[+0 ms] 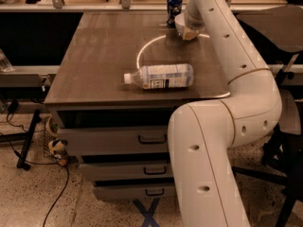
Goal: Move white bowl near pepsi can
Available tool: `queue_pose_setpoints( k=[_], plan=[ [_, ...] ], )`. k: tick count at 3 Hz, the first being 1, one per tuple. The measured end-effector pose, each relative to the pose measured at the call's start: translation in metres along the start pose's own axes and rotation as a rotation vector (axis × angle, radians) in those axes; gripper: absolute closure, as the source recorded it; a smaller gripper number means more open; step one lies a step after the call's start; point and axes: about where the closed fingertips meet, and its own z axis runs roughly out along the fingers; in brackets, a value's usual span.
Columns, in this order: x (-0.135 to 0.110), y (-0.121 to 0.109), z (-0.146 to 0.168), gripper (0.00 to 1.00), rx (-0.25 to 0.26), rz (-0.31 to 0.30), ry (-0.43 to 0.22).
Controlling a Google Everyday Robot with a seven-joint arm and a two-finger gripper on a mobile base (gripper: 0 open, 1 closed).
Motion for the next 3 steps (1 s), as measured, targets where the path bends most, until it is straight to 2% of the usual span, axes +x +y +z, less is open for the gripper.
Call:
queue_pose_setpoints(
  k=[1,2,3],
  plan=[
    [0.0022,-0.0004,0.0015,0.06,0.003,0.008,0.006],
    [0.0035,-0.0039,-0.0041,0.0,0.011,0.018,0.006],
    [0.0031,-0.0037,-0.0058,0.0,0.011,0.018,0.006]
  ],
)
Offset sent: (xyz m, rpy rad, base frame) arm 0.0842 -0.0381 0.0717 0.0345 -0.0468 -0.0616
